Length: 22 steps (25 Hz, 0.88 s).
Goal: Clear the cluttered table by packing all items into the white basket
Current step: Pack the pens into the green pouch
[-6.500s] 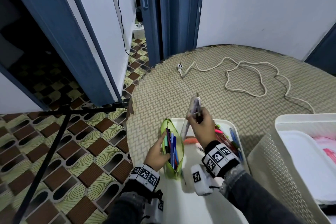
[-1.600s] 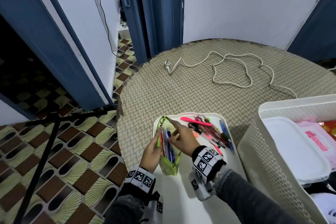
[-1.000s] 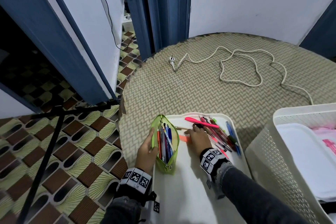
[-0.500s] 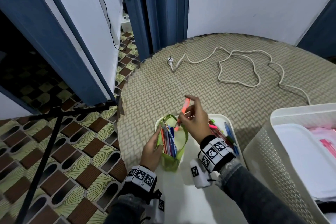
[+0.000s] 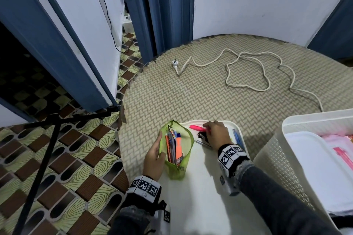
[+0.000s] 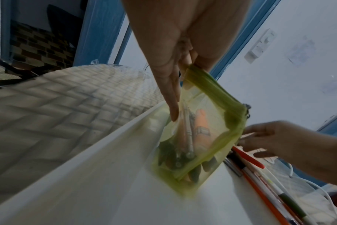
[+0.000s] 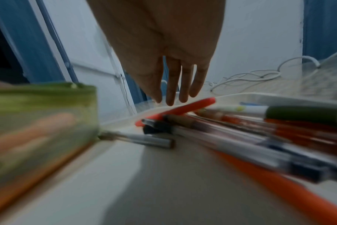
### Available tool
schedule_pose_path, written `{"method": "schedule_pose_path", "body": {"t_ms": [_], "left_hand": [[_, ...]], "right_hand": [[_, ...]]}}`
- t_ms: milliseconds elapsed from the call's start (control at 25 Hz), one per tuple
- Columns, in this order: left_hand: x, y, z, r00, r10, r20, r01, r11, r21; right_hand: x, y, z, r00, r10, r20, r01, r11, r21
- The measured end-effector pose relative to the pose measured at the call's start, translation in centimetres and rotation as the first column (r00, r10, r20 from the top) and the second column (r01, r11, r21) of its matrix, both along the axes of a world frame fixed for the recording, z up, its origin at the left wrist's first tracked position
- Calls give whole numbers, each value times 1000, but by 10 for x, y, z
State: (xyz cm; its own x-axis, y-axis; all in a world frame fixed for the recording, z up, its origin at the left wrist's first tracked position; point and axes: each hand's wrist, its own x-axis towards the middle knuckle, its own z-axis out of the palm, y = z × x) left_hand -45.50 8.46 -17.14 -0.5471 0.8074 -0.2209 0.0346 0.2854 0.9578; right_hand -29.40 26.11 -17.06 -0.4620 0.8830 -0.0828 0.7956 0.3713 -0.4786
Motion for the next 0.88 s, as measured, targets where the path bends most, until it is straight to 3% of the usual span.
{"method": "schedule_pose_path", "body": {"t_ms": [40,120,280,400,520,640,760,840,880], "left_hand": [[-2,-1,-3,1000,5,-7,-5,1000,1],[-5,-2,-8,1000,29,2,-29,1000,-13],[-10,-5,-14,998,55,10,-55,998,-18],[-11,-6,-13,997,76,0,-76,997,-28],[-10,-9,-13,997,73,6,-73,997,-28],[-11,-10,-12,997,67,48,-66,997,-31],[-8,-13,-9,994,36,103,-31,999,-43],[-7,-15,-8,992,7,123,0,999,-51],[-6,-15,-7,992,-3,127,9,999,-49]], "right_hand": [[4,5,-4,995,21,94,-19,1000,-22],[8,10,-12,988,34,149,-27,998,-52],[-2,4,-13,997,34,66,-31,999,-38],[-11,-8,-8,992,114,-50,-117,991,-64],[-22,-20,-16,979,201,-30,-203,974,-102],[-29,-26,-23,979,186,78,-178,979,-96],[-21,-29,-19,995,56,77,-44,989,-141],[-13,-30,-7,979,-166,-115,133,959,-251],[-11,-31,3,921,-297,-254,208,923,-325]]}}
